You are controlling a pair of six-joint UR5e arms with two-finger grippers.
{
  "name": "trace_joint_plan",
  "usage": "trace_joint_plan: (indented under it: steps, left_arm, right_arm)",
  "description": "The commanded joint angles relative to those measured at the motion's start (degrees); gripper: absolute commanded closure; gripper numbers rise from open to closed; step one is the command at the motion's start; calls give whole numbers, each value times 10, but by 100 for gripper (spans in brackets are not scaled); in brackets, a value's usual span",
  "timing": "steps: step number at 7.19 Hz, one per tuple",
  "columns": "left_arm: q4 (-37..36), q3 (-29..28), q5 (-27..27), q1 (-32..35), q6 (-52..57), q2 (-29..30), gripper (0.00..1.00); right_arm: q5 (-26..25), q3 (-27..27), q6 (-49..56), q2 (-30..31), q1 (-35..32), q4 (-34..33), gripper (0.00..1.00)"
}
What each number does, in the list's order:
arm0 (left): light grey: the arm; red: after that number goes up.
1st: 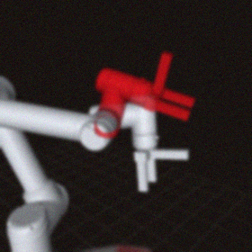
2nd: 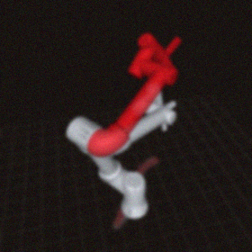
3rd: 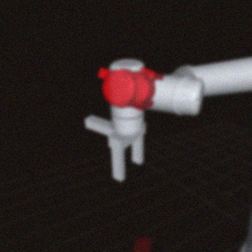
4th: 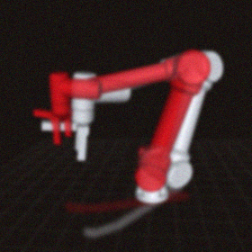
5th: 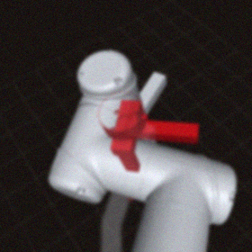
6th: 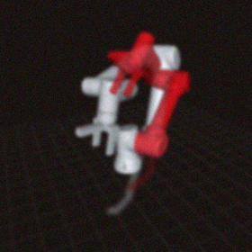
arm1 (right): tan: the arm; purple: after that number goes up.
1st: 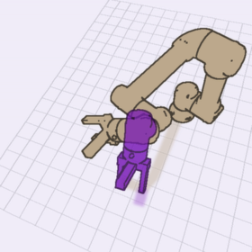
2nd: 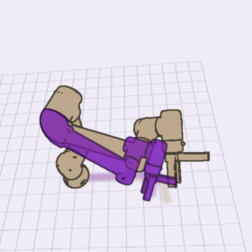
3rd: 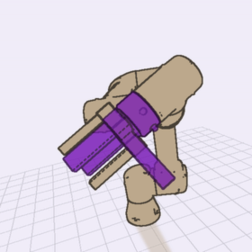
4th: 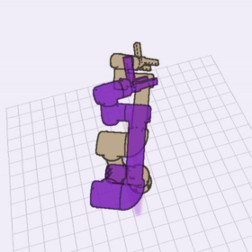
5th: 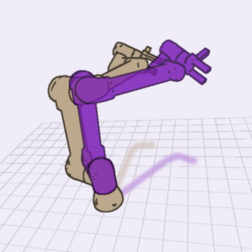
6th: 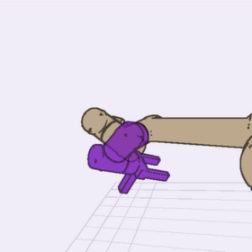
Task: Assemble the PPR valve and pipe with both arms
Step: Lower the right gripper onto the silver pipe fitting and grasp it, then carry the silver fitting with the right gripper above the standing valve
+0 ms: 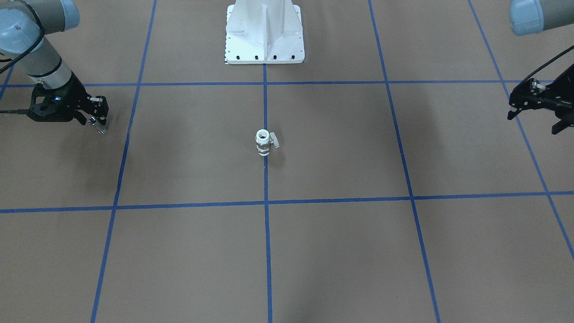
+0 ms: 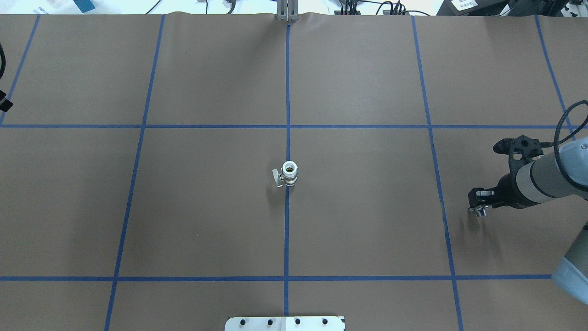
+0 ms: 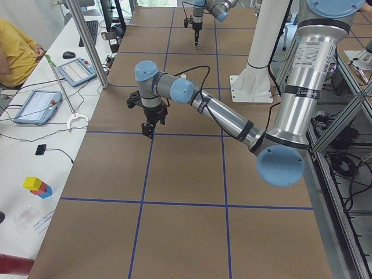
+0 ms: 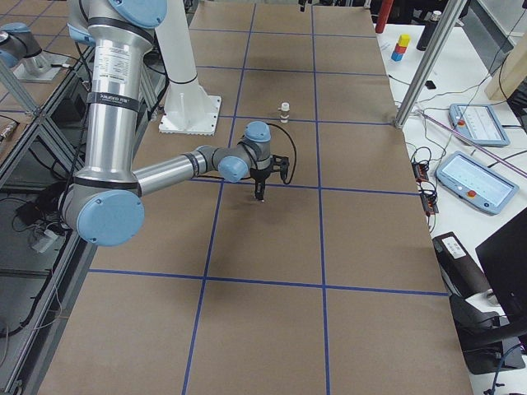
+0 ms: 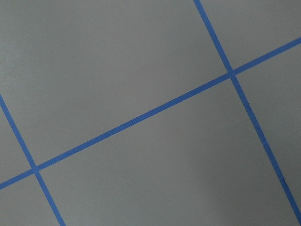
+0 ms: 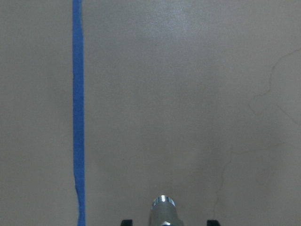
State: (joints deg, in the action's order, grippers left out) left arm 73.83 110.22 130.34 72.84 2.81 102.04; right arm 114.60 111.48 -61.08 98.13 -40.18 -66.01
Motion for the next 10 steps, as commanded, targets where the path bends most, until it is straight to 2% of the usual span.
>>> trace_joint_plan:
  steps: [1,2,3,5,6,7,9,10]
  left_arm:
    - [0,1,0,0,0,0,1]
    - [0,1,0,0,0,0,1]
    - [-1,2,0,0,0,0,1]
    - [-1,3,-1,2,2,-1,1]
    - [2,3,0,5,8,-12,1]
    - [7,2,-3,8,37,-25,1]
    - [9,-45,-2,75,100,-39,0]
    - [14,-57,-5,108,99,-70,0]
  right_arm:
    - [3,0,0,0,0,0,58]
    - [4,1,0,0,0,0,73]
    - [7,1,0,0,-1,0,98]
    - [24,4,0,-11,-5,0,100]
    - [48,1,-1,-51,-19,-11,100]
    - [56,1,-1,-94,-30,-51,100]
    - [64,-1,-2,-221,-43,-198,100]
    - [64,-1,-17,-271,-43,-244,100]
